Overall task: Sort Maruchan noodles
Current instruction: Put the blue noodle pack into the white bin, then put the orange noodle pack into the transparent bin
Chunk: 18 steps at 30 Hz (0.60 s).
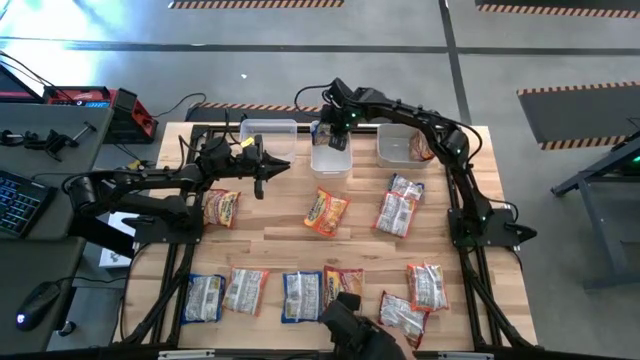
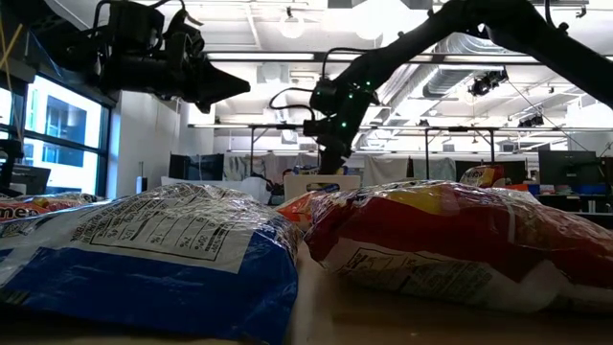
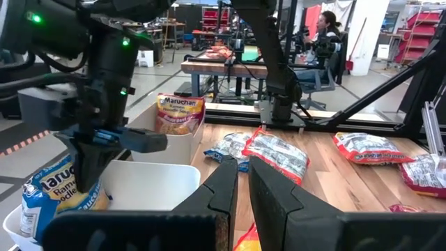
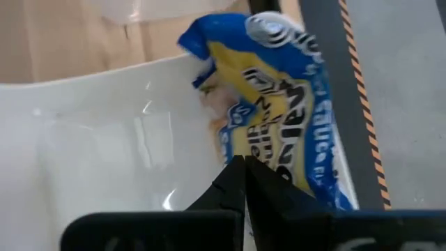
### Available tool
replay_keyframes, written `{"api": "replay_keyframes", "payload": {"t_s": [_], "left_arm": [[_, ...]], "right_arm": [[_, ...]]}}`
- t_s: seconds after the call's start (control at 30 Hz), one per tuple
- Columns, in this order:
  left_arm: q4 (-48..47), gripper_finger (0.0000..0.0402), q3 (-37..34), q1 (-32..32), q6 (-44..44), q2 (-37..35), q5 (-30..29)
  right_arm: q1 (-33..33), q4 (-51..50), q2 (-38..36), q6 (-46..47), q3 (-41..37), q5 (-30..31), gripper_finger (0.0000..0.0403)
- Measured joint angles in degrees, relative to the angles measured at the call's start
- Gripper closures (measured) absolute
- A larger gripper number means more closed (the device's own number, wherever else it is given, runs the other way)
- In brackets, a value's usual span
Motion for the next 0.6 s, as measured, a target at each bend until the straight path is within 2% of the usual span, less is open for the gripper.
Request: {"api": "replay_keyframes", "payload": {"t_s": [0.27,0.6], "left_arm": [[0.00,0.0376,0.00,0.00,0.03,0.00,0.00],[-1.46,0.0376,0.02,-0.15,0.48,0.00,-0.36]], "right_arm": [[0.09,0.76,-1.07,-1.25,0.00,-1.38,0.0403],[3.23,-7.90,-10.68,-3.42,-1.09,-1.30,0.0403]]}}
